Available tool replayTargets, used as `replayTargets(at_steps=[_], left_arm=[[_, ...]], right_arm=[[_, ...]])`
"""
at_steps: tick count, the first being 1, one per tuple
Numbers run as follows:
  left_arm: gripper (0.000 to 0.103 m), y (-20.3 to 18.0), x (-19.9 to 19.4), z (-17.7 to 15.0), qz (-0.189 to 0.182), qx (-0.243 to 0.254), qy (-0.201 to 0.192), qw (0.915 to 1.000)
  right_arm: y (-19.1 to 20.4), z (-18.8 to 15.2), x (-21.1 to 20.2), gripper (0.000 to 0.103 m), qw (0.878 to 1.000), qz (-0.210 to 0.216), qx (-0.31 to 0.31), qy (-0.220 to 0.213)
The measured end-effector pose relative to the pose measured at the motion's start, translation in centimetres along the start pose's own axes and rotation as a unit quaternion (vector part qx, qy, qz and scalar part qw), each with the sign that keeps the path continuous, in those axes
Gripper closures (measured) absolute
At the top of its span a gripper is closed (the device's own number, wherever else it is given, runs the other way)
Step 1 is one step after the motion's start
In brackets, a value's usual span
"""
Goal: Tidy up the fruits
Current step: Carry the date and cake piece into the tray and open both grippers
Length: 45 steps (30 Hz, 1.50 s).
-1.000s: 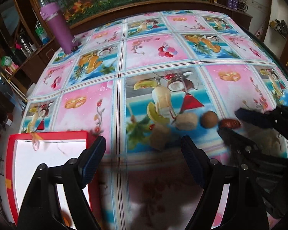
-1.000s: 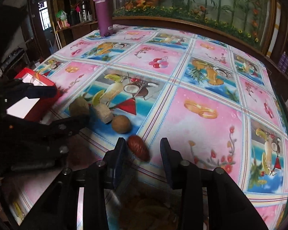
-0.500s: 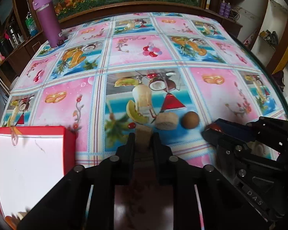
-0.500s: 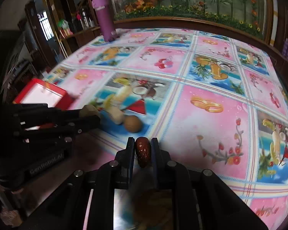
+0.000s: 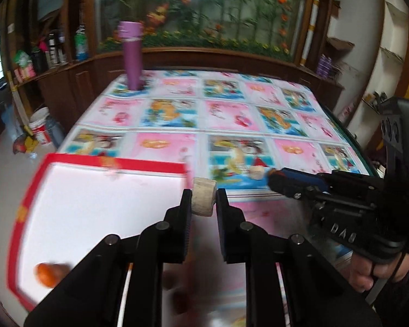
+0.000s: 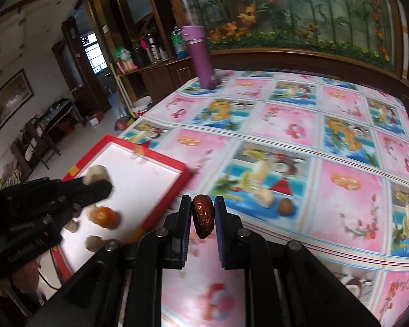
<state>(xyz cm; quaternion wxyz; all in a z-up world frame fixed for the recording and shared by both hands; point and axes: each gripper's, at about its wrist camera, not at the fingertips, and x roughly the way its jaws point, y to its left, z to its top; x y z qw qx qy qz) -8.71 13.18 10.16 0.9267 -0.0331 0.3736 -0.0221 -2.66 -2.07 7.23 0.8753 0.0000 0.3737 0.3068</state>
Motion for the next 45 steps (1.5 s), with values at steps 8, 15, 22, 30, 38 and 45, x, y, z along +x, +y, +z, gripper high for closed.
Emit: replayTargets(at_steps=[8,15,22,30,38,45], left_arm=[[0.084,8.3,-2.0,-1.1,0.055,-0.055,-0.008,0.997],[0.084,13.0,0.2,-1.0,0.072,-0.089,0.02,0.9933],[0.084,14.8,4.0,-0.5,0.056,-0.113,0.079,0.9889],[0.084,16.6,6.5,-0.8,0.069,-0.131,0.123,0.9812],[0.083,17.0,7.1,-1.0,0.079,-0.133,0.138,0.9782],[0.07,16.1,6.9,-1.0,0.115,-0.112,0.131,0.9782]], right_arm=[[6.0,1.5,3.8,0.088,0.999,0.031,-0.019,0.015],[9.5,3.0,8.8,0.088,0.998,0.04,-0.019,0.054],[10.9,3.9,12.8,0.088,0.995,0.036,-0.02,0.096],[11.1,3.8,15.9,0.088,0.991,0.022,-0.012,0.132],[11.3,3.6,16.3,0.087,0.99,0.015,-0.02,0.14],[11.1,4.0,15.8,0.063,0.991,0.004,-0.029,0.134]])
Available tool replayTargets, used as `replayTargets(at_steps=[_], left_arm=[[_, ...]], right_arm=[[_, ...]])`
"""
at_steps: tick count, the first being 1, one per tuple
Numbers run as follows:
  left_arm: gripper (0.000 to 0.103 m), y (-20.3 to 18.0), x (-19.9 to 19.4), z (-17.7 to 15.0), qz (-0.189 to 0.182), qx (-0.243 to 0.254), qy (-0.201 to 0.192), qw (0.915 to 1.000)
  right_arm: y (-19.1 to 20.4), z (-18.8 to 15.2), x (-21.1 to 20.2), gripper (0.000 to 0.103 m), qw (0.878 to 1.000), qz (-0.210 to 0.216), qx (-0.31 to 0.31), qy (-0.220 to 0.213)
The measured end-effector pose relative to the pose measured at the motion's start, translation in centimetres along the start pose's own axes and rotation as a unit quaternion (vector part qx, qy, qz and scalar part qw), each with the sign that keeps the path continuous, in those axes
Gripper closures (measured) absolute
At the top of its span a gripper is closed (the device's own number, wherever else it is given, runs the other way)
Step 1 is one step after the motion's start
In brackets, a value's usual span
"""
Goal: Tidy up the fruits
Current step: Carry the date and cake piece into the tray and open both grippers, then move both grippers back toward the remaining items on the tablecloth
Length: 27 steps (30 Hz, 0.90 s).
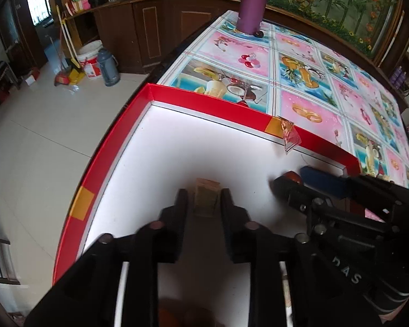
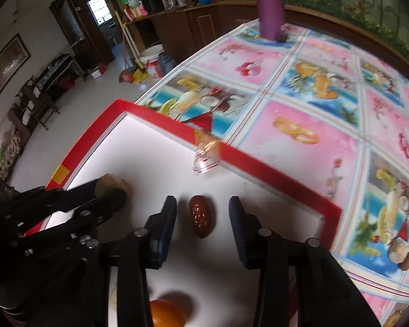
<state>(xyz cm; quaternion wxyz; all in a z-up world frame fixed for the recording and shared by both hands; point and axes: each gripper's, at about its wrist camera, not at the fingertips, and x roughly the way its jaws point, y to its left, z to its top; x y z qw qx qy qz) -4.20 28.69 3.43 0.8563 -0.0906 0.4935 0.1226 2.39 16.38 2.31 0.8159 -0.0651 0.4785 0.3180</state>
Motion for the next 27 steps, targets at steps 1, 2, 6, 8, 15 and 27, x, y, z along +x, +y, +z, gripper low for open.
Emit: replayTargets(at_steps=[1,2,6,8,15,27], left_arm=[[0.067,-0.1,-0.2,0.0,0.005,0.0,-0.005,1.0],[0.06,-0.1,-0.8,-0.2,0.009,0.0,-0.016,0.9998],[0.035,-0.2,-4.0,-1.1,0.028,0.005,-0.068,0.9973],[0.032,-0.5,-6.0,-1.9,0.043,0.013,-0.098,0.9941],[0.021,-2.4,-11.2,-6.1,0.072,0.025,-0.164,0.9835],[0.014,-5.2,-15.4,-12.4,0.099,0.022,-0.187,0.9772]], right_arm=[[-0.3,-0.1,-0.5,0.063,1.0,0.011,0.003,-0.007],[-0.7,-0.2,-1.1,0.063,1.0,0.022,0.009,-0.015],[-1.3,-0.7,-3.5,0.062,0.999,0.03,0.009,-0.042],[-1.3,-1.4,-5.4,0.058,0.998,0.028,0.003,-0.064],[0.0,-6.4,-11.4,0.053,0.993,0.012,-0.044,-0.111],[0.5,-12.9,-15.8,0.051,0.991,0.019,-0.044,-0.125]])
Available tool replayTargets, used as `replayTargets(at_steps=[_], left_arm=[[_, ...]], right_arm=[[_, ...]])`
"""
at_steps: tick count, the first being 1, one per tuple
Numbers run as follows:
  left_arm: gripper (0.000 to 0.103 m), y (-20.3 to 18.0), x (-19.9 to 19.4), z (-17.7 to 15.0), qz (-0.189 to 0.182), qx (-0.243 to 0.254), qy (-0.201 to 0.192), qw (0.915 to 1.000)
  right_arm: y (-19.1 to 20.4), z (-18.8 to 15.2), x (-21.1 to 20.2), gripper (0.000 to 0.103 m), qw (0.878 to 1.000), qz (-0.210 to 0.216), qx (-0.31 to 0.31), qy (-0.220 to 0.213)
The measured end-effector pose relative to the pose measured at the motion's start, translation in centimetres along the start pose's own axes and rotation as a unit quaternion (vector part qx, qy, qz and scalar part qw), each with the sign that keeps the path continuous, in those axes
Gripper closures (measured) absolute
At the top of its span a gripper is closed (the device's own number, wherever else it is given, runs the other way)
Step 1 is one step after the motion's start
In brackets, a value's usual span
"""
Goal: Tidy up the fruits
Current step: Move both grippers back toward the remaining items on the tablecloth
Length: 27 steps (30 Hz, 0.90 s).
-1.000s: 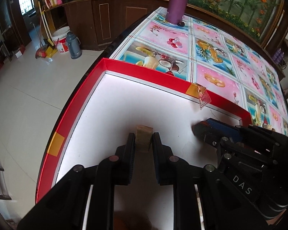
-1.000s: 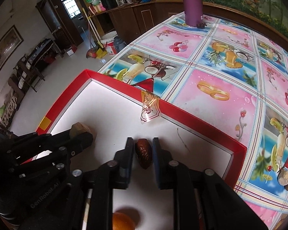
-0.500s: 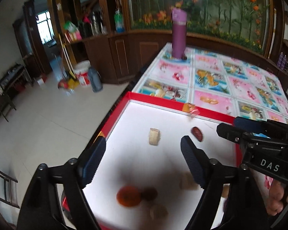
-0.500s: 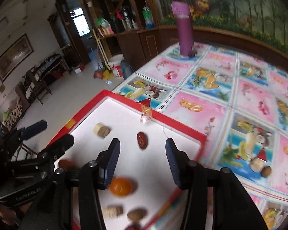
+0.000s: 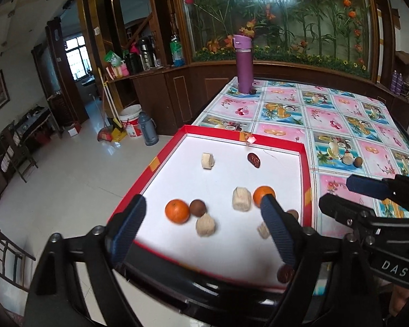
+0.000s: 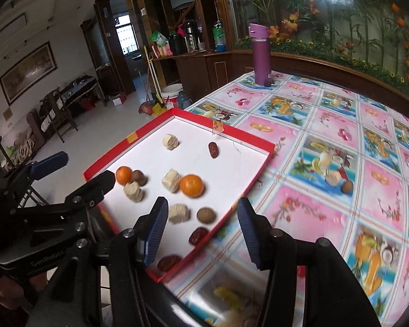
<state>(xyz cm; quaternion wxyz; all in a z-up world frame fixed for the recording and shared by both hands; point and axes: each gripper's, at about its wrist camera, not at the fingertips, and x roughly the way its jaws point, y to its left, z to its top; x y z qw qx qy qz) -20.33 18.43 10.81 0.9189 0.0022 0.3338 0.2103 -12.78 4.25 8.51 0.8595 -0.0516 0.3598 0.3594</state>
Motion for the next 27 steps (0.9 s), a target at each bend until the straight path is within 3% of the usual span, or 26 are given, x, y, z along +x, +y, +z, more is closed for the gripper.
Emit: replayTargets(at_steps=[13,20,27], left_arm=[[0.013,-1.5,-4.9,-1.0,0.009,0.005,-0.039,0.9992],[0.012,-4.5,-6.0,-0.3,-0.011,0.033,-0.053,0.998],[0.007,-8.3,-4.0,1.0,-0.046,0.058,-0.035,0.9966]], right_arm=[[0.4,-2.2,-4.5,0.05,0.999,-0.002,0.002,-0.036],[-2.5,-2.9,-6.3,0.048,0.998,-0.021,0.027,-0.051],[-8.0,-3.0,-6.6,0.047,0.994,-0.061,0.069,-0.052]])
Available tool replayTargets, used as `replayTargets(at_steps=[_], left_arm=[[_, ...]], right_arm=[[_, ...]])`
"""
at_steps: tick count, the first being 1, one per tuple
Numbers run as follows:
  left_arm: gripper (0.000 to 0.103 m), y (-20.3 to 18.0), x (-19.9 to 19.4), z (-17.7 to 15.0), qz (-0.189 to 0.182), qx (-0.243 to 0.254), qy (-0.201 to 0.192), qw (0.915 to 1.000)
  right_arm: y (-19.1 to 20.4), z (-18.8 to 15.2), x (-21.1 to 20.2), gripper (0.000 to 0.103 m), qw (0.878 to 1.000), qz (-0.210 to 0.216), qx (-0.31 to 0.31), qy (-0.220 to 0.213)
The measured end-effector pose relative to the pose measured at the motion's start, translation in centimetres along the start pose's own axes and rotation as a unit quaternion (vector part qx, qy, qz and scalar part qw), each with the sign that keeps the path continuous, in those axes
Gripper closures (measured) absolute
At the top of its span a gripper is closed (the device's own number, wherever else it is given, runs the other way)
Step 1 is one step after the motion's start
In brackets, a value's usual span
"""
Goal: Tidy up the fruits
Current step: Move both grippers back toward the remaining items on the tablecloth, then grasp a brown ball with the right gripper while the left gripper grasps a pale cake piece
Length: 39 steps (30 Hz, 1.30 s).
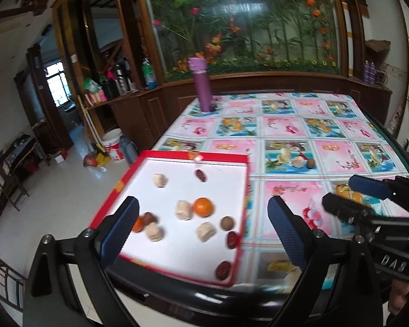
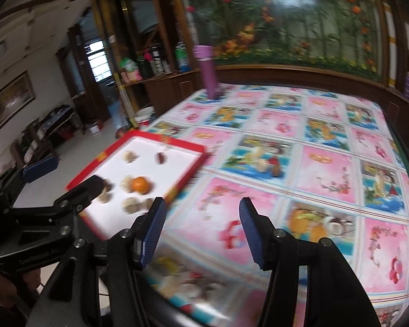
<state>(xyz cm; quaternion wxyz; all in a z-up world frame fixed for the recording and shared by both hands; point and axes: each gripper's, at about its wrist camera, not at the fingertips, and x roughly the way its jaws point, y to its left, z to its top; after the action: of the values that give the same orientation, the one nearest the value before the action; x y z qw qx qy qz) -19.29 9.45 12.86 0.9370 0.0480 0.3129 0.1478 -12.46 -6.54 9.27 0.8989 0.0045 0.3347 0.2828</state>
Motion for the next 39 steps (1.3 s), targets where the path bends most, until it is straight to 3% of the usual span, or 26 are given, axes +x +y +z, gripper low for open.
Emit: replayTargets(at_steps=[7,15,19,21,24,27,30,35,39], left_arm=[[0.007,-4.2,5.1,1.9,-0.038,0.022,0.04,0.9982],[0.007,-7.3,12.4,3.2,-0.059,0.031,0.107,0.992],[0.007,-7.7,13.5,3.5,-0.068,0.036,0.114,0.9905],[0.007,-7.9,14.0,3.9,-0.069,0.041,0.115,0.9902],[0.007,-8.0,14.8,4.5,-0.072,0.038,0.117,0.9898],[0.007,-8.2,15.6,5.1,-0.068,0.04,0.118,0.9898],[0.007,-8.4,16.0,5.4,-0.066,0.037,0.12,0.9898],[0.007,-9.5,16.2,5.8,-0.07,0.041,0.122,0.9891],[0.007,-11.2,16.8,5.9,-0.079,0.053,0.127,0.9873]], right_arm=[[-6.7,1.1,2.6,0.047,0.997,-0.055,0.04,0.027],[-9.5,2.7,9.1,0.047,0.995,-0.059,0.039,0.07],[-10.2,3.3,12.7,0.048,0.993,-0.051,0.04,0.097],[-10.0,3.5,13.9,0.051,0.993,-0.054,0.029,0.103],[-9.4,3.5,14.9,0.067,0.992,-0.052,0.011,0.115],[-9.3,3.5,15.4,0.07,0.992,-0.055,-0.001,0.111],[-9.9,3.5,15.3,0.082,0.993,-0.051,-0.001,0.108],[-10.9,3.6,14.9,0.083,0.992,-0.042,0.005,0.116],[-13.3,4.3,14.0,0.083,0.99,-0.054,0.051,0.118]])
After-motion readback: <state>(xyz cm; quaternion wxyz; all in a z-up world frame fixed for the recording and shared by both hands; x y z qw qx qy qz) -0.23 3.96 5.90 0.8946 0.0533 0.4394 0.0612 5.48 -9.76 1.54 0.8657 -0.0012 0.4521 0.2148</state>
